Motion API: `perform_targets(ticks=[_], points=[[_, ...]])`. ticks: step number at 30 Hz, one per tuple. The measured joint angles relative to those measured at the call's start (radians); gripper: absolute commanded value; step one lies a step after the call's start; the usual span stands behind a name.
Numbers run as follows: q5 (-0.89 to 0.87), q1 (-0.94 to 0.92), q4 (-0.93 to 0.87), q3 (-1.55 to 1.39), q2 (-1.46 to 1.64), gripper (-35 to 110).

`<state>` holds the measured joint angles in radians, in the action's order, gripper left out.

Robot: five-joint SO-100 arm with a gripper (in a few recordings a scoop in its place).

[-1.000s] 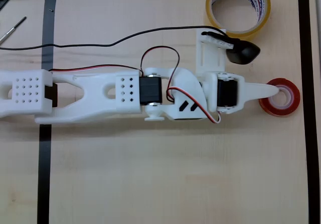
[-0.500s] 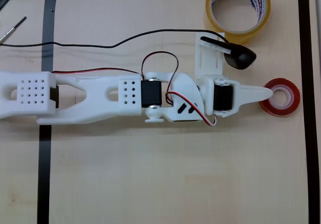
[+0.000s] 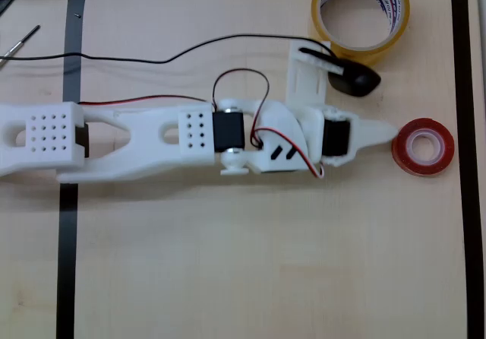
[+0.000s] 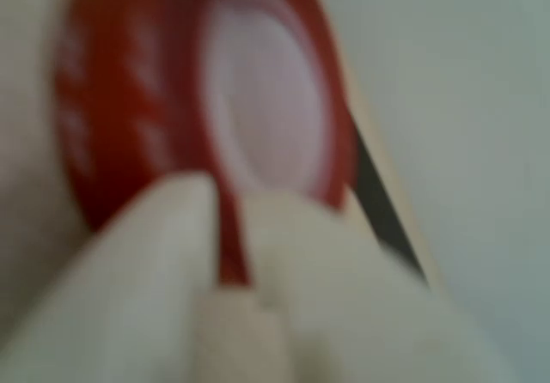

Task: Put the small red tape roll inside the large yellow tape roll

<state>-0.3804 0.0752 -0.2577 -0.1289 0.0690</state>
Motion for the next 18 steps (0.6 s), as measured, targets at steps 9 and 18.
perform_targets(ticks=[9,18], points=[[-0.009,0.002,-0.044,0.002,0.002,0],[0.0,0.0,-0.196,0.031,0.003,0]])
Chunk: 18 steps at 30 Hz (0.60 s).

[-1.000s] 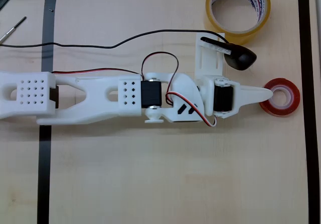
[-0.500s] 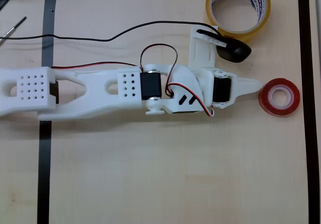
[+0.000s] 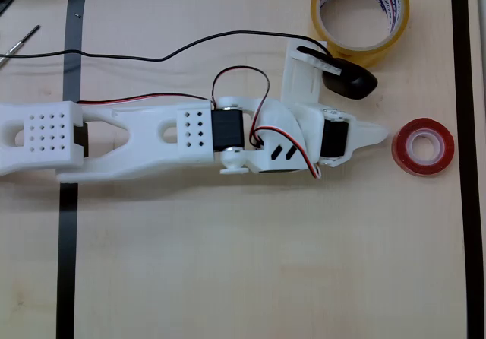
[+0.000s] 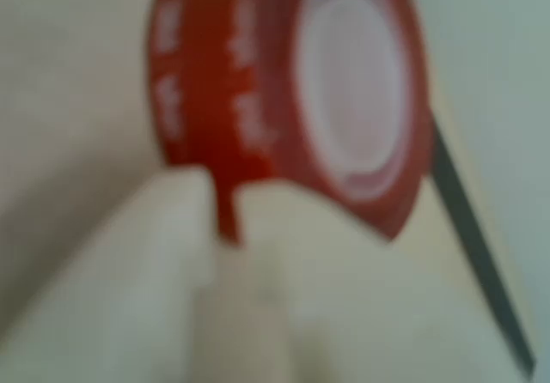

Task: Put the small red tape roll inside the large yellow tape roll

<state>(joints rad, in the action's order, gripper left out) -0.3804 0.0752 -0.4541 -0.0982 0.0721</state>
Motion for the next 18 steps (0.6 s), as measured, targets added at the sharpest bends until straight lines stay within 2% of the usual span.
perform_targets(ticks=[4,9,18], points=[[-0.002,0.011,-0.048,0.021,-0.011,0],[0.018,0.008,-0.049,0.187,-0.126,0],[0.038,-0.015,-0.038,0.196,-0.127,0]])
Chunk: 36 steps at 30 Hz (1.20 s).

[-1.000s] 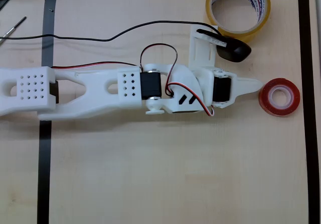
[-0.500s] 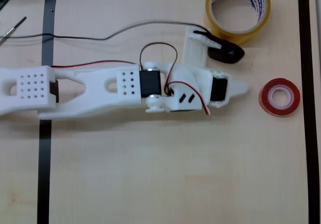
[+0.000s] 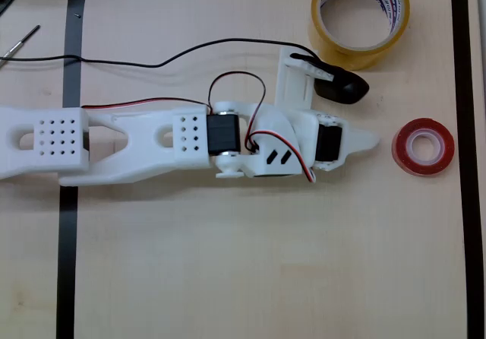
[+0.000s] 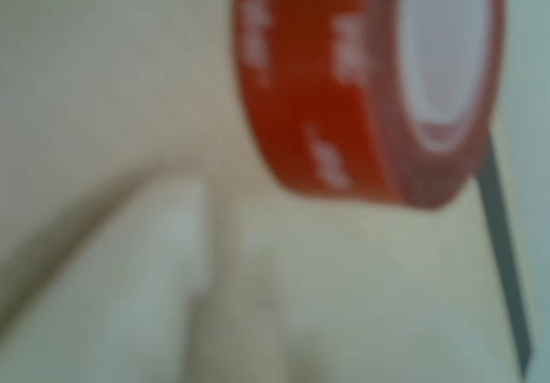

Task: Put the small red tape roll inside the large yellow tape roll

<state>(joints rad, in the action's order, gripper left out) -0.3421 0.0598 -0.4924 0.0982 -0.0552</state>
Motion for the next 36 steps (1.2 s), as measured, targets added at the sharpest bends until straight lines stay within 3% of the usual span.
perform_targets(ticks=[16,36], points=[[0.14,-0.031,0.37,-0.117,0.003,0],[0.084,-0.035,0.285,-0.158,0.018,0]])
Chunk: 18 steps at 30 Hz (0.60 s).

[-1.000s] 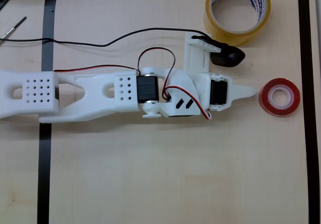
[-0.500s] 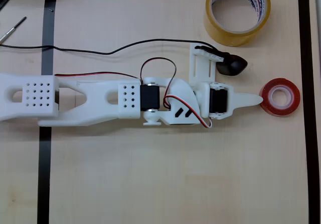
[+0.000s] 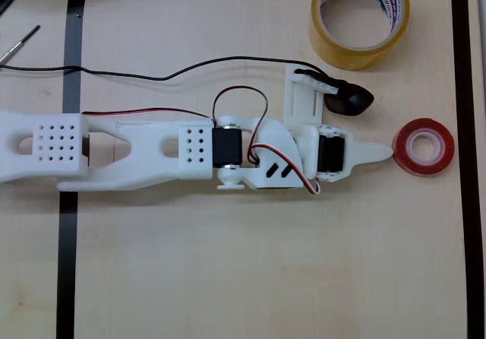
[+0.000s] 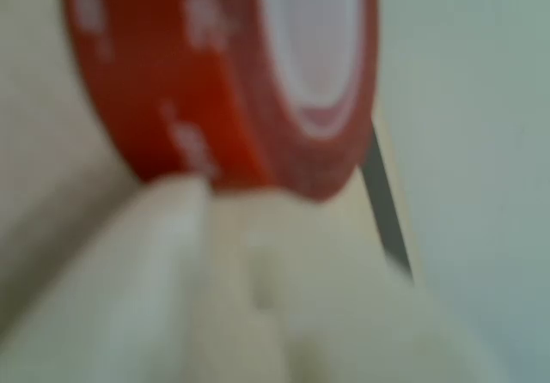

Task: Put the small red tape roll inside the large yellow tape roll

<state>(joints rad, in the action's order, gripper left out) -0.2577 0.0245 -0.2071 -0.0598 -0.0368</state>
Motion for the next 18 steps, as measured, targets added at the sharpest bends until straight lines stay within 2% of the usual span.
perform_targets(ticks=[9,18], points=[[0.012,-0.009,-0.018,0.003,0.044,0],[0.074,0.009,0.137,-0.026,0.058,0]])
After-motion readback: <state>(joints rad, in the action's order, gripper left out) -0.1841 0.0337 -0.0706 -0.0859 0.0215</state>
